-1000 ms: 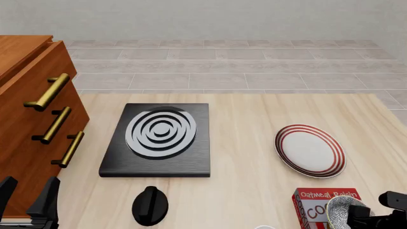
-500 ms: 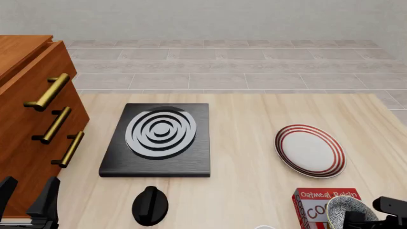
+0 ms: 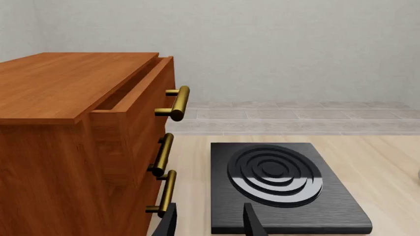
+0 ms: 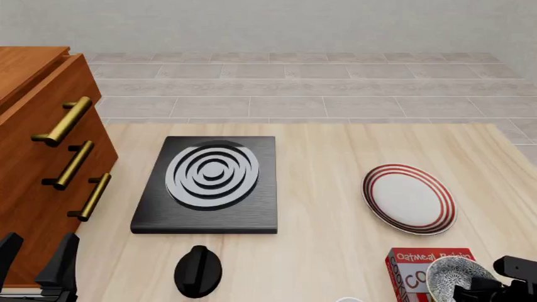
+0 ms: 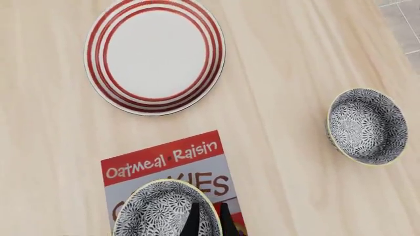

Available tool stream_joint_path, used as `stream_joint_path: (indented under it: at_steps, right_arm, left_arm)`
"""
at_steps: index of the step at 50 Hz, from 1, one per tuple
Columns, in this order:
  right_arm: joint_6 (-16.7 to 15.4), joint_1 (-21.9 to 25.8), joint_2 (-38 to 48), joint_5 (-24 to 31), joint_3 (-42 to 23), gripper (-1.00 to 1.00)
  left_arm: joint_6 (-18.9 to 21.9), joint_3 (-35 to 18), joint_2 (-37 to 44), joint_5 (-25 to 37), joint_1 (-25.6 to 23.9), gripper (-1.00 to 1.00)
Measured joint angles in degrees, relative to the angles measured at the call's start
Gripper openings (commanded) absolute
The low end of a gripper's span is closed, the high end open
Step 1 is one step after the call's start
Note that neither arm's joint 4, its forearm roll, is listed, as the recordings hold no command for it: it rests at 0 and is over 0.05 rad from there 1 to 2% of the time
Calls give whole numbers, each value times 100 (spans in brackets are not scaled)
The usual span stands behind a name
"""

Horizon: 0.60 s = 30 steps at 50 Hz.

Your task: Pick the akita bowl on the cookies box and place it on the plate.

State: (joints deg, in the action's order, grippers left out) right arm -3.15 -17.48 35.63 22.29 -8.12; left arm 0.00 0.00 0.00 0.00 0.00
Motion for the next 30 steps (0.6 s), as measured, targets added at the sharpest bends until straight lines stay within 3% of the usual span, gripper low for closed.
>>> stream_joint_path:
  at_steps: [13,30]
  right_arm:
    - [107,9,-406,485,-261,-100]
    - [654,314,-1102,1255,-781,-100]
  left_arm:
    - [0,0,0,0,0,100]
    - [0,0,0,0,0,100]
